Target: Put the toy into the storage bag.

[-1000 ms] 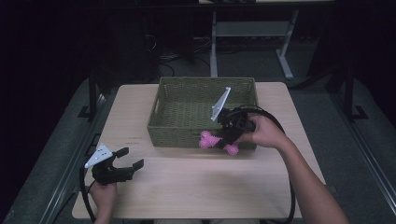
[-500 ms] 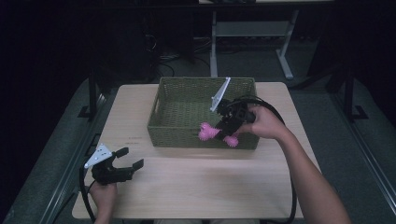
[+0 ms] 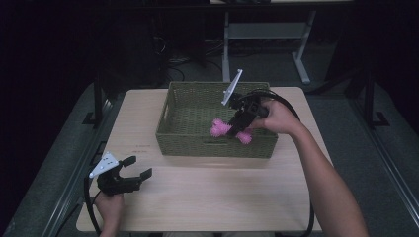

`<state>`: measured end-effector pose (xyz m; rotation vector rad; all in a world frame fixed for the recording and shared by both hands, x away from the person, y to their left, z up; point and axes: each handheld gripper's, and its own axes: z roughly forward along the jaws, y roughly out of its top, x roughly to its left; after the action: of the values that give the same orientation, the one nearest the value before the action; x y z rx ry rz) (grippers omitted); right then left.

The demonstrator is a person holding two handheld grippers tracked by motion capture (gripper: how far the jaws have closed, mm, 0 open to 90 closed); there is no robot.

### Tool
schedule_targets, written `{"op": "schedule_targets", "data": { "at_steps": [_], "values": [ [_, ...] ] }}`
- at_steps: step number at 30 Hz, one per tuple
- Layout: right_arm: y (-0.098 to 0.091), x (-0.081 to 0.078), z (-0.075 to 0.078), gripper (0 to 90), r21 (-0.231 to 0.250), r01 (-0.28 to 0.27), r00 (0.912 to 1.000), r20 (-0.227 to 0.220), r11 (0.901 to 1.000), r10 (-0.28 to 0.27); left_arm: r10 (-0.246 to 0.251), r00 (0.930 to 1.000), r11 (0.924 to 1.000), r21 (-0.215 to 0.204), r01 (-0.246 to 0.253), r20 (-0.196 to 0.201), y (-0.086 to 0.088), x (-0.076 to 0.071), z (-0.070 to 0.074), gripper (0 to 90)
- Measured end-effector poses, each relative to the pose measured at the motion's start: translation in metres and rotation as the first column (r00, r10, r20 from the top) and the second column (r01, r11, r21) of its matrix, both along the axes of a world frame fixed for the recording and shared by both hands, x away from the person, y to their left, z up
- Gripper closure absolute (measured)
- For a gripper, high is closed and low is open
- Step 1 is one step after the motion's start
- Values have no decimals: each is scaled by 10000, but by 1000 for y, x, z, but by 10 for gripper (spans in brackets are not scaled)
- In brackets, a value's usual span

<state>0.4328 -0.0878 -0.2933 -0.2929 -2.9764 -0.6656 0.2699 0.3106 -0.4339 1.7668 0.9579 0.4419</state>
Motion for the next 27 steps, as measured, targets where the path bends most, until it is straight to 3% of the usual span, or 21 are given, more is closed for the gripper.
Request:
{"op": "schedule_targets", "data": {
  "at_steps": [14,27],
  "values": [
    [0,25,-1,578,-7,222,9996,-184,9998,-222,13,10000,10000,-23,-13,5,0,1,0,139],
    [-6,45,-12,578,98,612,9971,-464,9981,-607,7,10000,10000,-24,-7,10,0,1,0,139]
  ]
}}
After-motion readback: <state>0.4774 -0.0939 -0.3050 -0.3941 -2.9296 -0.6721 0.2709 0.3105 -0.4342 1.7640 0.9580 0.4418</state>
